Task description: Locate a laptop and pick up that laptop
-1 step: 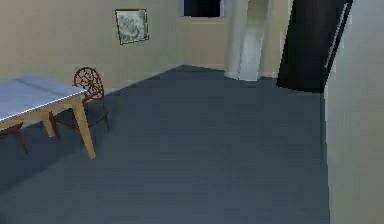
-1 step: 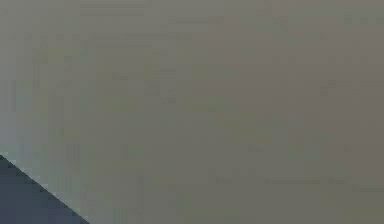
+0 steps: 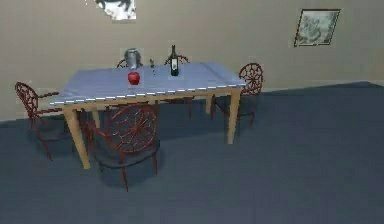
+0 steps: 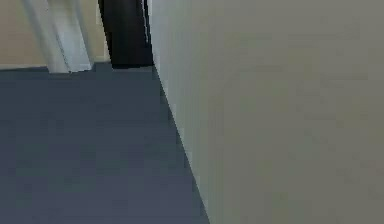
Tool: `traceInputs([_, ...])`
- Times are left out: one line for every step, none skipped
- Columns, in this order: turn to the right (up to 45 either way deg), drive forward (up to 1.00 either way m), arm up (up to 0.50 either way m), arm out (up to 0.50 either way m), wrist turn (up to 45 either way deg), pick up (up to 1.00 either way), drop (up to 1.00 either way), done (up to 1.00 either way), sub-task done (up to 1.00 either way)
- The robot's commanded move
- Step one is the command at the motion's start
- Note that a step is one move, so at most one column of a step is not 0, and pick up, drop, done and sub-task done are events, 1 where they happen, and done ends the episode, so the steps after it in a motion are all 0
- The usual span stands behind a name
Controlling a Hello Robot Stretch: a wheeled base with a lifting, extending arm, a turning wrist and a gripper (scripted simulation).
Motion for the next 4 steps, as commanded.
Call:
traceInputs([-15.0, 0.00, 0.00, 0.00, 0.0, 0.00, 0.00, 0.00, 0.00])
traceInputs([0.0, 0.20, 0.00, 0.00, 0.0, 0.00, 0.00, 0.00, 0.00])
traceInputs([-45.0, 0.00, 0.00, 0.00, 0.0, 0.00, 0.00, 0.00, 0.00])
traceInputs([-45.0, 0.00, 0.00, 0.00, 0.0, 0.00, 0.00, 0.00, 0.00])
